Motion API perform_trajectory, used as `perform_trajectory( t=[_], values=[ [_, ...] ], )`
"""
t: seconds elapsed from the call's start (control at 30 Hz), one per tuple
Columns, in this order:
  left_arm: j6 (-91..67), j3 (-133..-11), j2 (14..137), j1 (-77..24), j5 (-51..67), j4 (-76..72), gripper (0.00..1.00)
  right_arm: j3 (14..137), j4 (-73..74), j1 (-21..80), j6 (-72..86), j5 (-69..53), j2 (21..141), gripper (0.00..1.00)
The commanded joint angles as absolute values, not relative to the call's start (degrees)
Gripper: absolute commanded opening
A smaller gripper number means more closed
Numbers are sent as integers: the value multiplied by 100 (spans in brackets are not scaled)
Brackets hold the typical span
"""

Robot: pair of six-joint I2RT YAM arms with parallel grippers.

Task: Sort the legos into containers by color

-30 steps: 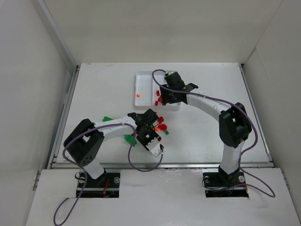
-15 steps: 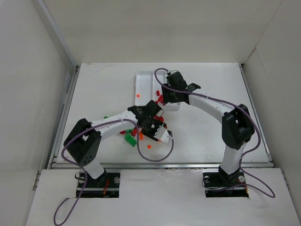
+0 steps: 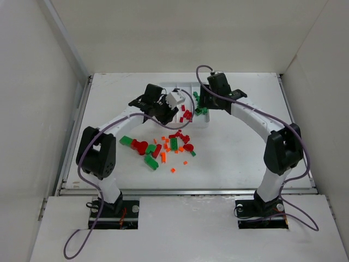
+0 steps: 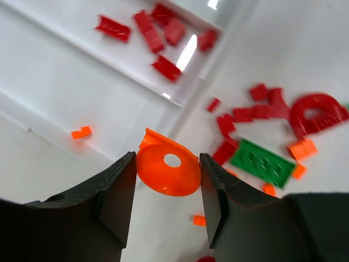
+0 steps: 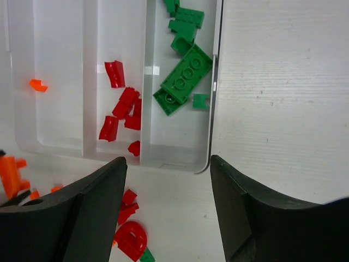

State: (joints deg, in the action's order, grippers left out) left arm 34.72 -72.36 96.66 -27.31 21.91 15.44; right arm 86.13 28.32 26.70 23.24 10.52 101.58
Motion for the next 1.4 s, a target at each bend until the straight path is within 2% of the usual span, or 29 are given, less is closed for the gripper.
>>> perform_trajectory(
  t=[0.0, 0.1, 0.17, 0.2, 0.3, 0.33, 0.37, 0.4, 0.53, 0.67, 0.87, 1.0, 1.07, 1.17, 1.37],
  values=[
    [2145, -7724, 10054, -2540, 1890, 756, 3, 9061, 2716, 2663, 2232, 985, 10344, 68],
    [2214, -8128, 10502, -2487, 1714, 756, 7, 9368, 2847, 2663, 2083, 984, 10616, 68],
    [2355, -8296, 10766, -2487, 1714, 930, 15, 9579, 2918, 2610, 2013, 984, 10792, 68],
    [2425, -8358, 10836, -2487, 1714, 1001, 35, 9641, 2988, 2610, 2013, 984, 10845, 68],
    [2715, -8473, 10951, -2487, 1784, 1169, 59, 9764, 3041, 2549, 1951, 984, 10925, 68],
    [2716, -8473, 10951, -2487, 1715, 1169, 83, 9765, 3041, 2549, 1890, 984, 10925, 68],
    [2716, -8525, 10951, -2418, 1714, 1169, 97, 9817, 3041, 2549, 1890, 984, 10925, 68],
    [2716, -8525, 10951, -2339, 1714, 1169, 100, 9817, 3041, 2549, 1890, 984, 10925, 68],
    [2830, -8587, 10645, -2285, 1714, 1169, 100, 9756, 3094, 2549, 1828, 932, 10925, 68],
    [3627, -7965, 9828, -2565, 1933, 1169, 100, 9396, 3033, 2549, 1828, 932, 10609, 68],
    [6483, -6734, 8597, -3522, 2512, 2860, 97, 8747, 2918, 2733, 1942, 1046, 9960, 68],
    [8460, -5996, 7964, -4093, 2848, 3875, 90, 8359, 2813, 2979, 1995, 1099, 9651, 68],
    [9076, -5547, 7666, -4332, 2848, 3998, 80, 8218, 2760, 3119, 1995, 1099, 9598, 68],
    [9922, -5309, 7611, -4640, 2838, 4122, 69, 7911, 2707, 3260, 2048, 1099, 9379, 68],
    [10195, -5510, 8357, -5010, 2978, 4307, 69, 7523, 2654, 3524, 2153, 1151, 9115, 68]
  ],
)
